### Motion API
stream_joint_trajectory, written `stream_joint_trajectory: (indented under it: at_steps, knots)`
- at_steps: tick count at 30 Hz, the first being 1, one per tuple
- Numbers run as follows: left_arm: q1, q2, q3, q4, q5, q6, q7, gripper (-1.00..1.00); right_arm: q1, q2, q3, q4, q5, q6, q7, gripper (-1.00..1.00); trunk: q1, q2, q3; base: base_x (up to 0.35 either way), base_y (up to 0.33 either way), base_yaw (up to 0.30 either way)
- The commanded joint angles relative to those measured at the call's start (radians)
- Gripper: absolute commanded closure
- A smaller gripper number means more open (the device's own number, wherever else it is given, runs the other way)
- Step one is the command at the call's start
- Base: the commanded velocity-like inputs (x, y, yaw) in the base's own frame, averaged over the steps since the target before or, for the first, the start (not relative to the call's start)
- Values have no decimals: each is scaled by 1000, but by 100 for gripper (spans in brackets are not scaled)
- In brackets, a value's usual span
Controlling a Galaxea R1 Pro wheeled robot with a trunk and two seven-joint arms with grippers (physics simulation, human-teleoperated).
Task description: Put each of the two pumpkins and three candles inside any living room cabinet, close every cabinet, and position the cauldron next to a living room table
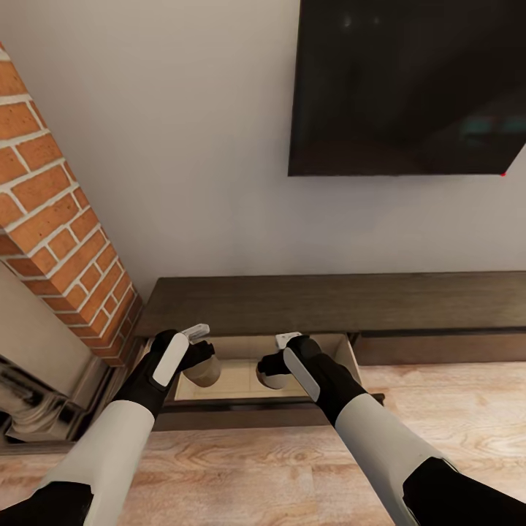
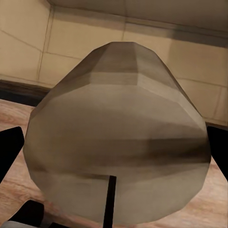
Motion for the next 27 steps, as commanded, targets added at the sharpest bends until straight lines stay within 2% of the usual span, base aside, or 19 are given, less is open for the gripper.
stream_joint_trajectory:
  at_steps: [1,9,17,27]
  knots:
    - [0,0,0,0,0,0,0,100,0,0,0,0,0,0,0,100,4,-7,-3,0,0,0]
    - [0,0,1,0,-1,0,0,100,0,1,0,0,-1,0,0,100,35,-63,-28,0,0,8]
    - [0,0,1,0,-1,-2,1,100,0,2,0,0,-1,-1,0,100,65,-119,-61,0,0,167]
    - [0,10,-3,-9,-1,0,-1,100,0,2,0,-1,-1,-1,1,100,65,-119,-62,4,0,29]
